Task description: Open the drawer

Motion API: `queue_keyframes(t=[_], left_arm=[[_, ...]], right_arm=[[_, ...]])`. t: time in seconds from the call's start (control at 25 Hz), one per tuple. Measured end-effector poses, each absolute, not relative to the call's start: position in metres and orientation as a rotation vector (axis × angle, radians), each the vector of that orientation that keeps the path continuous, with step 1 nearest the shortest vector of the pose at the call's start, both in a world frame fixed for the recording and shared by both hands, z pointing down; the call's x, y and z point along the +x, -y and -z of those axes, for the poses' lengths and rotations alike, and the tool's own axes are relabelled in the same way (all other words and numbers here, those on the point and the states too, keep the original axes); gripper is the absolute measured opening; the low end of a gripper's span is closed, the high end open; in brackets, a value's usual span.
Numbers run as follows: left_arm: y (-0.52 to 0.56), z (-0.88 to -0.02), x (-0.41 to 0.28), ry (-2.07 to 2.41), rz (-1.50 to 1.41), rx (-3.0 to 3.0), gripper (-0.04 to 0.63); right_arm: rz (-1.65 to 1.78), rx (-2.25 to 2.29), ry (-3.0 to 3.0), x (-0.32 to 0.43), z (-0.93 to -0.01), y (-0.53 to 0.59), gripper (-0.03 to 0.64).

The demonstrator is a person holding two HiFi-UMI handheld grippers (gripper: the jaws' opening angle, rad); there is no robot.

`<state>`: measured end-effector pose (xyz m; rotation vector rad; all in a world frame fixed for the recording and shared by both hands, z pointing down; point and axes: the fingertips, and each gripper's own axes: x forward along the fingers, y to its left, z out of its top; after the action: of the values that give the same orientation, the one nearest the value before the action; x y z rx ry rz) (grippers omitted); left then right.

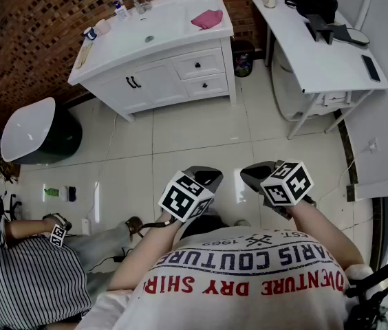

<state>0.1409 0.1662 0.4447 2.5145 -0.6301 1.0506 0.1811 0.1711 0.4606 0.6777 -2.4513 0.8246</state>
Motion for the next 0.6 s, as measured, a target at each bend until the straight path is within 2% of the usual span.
queue_keyframes(t=[0.36, 0.6], left_arm=[[-0.113, -0.464, 0.111, 0.651, -1.015, 2.5, -0.005], [-0.032, -0.48, 0.078, 0.632, -0.986, 2.482, -0.005]], right_arm=[[-0.821, 0.648, 2.442, 0.152, -0.479, -0.119, 0.006], [-0.868, 0.645, 2.414, 0.117, -0.491, -0.042, 0.006]])
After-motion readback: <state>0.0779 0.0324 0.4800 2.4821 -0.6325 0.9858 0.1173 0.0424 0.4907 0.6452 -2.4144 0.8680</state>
